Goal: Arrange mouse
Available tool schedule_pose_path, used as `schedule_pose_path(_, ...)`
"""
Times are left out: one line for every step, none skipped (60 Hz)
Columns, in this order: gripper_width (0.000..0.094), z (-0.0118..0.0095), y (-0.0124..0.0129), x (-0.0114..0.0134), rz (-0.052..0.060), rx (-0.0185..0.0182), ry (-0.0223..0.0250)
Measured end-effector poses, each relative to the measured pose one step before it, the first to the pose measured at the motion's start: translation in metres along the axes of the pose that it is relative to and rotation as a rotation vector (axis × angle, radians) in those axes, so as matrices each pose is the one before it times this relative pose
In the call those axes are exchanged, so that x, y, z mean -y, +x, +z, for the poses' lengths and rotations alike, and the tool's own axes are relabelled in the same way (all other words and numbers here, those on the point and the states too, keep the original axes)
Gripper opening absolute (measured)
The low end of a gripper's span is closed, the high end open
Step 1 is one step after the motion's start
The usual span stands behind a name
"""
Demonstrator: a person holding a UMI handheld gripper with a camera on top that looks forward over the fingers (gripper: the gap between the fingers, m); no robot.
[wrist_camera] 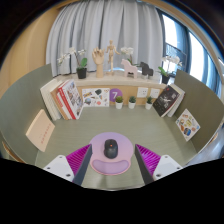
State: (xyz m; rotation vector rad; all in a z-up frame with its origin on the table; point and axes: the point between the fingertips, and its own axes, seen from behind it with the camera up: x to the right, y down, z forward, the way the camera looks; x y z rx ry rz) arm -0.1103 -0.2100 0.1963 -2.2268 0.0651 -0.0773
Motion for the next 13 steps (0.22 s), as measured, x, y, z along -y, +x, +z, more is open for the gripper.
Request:
schedule_pose_path(0.0861,-0.00384,-0.00070,-0.00168,-0.0011,-0.00027,-0.00055)
schedule_pose_path(0.0861,-0.00361,-0.00059,-0.00150,-0.0002,0.00045,0.00024)
schedule_pose_path(0.0860,-0.00331,-0.00097,-0.00163,-0.0008,-0.00005,0.00099)
schedule_pose_path(0.0859,-0.00309,-0.00116,-0.00148,-0.0017,0.00023,0.00105)
schedule_pose_path(0.0859,-0.00321,-0.00087,-0.00114,-0.0022,0.00014,0.00167)
schedule_pose_path(0.0860,-0.00299,-0.00096,-0.00054,-0.0012,0.00080,0.00241)
schedule_pose_path(0.0861,-0.00274,-0.00113,-0.00035,-0.0007,0.00090,0.00441)
schedule_pose_path(0.0861,-0.00244,-0.00126,-0.00020,0.0006,0.00049,0.00543)
schedule_pose_path(0.0860,-0.00207,-0.00123,-0.00033,0.0005,0.00083,0.00487)
schedule_pose_path(0.0860,-0.00103,-0.00253,-0.00112,-0.0007,0.00046,0.00616)
schedule_pose_path(0.0860,-0.00194,-0.00202,-0.00076,0.0012,0.00176,0.00263)
schedule_pose_path(0.0860,-0.00187,-0.00182,-0.00069,0.0011,0.00180,0.00121)
schedule_pose_path(0.0859,-0.00161,-0.00134,-0.00080,0.0008,0.00114,0.00011)
